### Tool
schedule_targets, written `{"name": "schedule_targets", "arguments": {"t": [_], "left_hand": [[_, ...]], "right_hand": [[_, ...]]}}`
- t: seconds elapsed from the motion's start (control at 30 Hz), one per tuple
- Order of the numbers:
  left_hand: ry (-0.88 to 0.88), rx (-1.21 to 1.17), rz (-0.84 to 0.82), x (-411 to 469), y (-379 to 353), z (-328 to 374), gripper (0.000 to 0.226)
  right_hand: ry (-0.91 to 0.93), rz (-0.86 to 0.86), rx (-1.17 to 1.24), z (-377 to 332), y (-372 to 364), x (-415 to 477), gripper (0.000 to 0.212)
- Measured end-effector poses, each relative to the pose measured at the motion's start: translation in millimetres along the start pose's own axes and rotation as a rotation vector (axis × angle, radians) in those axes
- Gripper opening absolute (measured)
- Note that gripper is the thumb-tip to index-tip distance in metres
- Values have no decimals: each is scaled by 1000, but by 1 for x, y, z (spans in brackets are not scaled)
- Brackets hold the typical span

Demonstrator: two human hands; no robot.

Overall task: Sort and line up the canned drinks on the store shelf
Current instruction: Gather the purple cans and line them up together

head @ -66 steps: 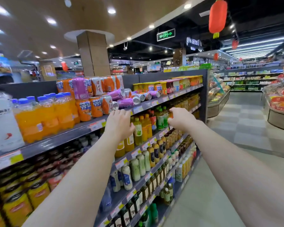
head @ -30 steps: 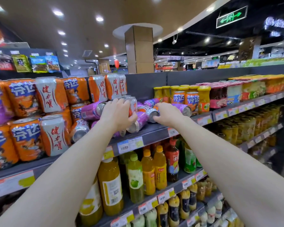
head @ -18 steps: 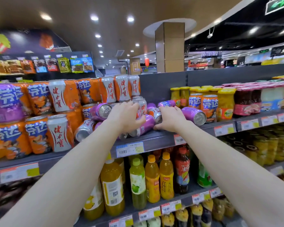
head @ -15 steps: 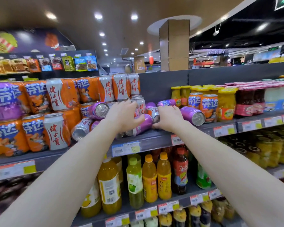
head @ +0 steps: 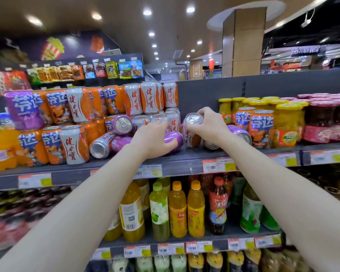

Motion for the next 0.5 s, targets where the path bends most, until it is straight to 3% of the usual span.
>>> {"name": "schedule_targets", "arguments": {"t": [0.27, 0.5], "left_hand": [[106, 78, -134, 1, -11, -4, 78], [116, 179, -162, 0, -14, -7, 84]], "right_hand": [[10, -100, 97, 5, -8, 8, 70], [13, -168, -155, 12, -17, 8, 73]]}}
Point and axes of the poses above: each hand's wrist, its own x-axis towards the middle knuckle, its own y-axis out of the back of the hand, z = x × y, the point moved 7 cm from there along x, towards the middle knuckle, and after that the axes turned 3 degrees about y, right-handed, at the moved point
